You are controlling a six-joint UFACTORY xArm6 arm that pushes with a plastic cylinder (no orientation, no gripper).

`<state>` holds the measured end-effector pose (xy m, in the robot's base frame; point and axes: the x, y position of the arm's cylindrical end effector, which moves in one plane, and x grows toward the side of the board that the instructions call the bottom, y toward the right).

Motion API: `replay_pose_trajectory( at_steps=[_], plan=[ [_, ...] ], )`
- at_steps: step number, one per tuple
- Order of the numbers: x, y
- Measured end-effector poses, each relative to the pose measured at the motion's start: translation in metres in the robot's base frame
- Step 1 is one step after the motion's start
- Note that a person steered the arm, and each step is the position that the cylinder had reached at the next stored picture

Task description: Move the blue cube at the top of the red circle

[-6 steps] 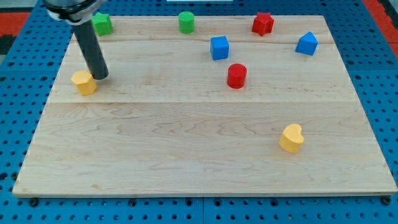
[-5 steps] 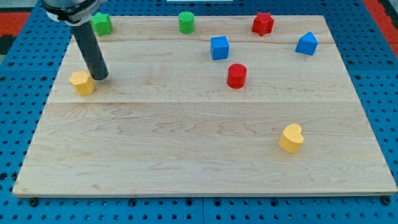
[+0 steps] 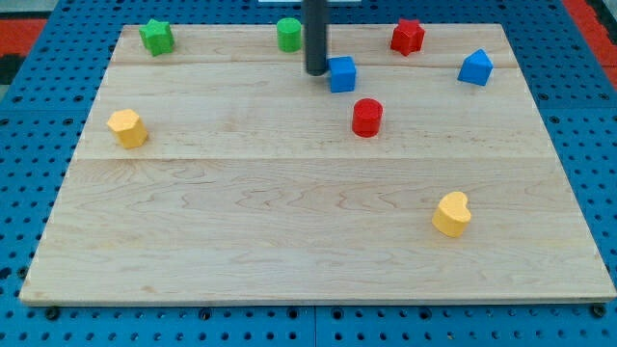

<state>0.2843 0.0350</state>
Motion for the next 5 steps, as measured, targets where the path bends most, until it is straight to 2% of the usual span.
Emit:
replay_pose_trajectory(
  at_steps=[5],
  plan=[
    [-0.027, 0.034]
  ],
)
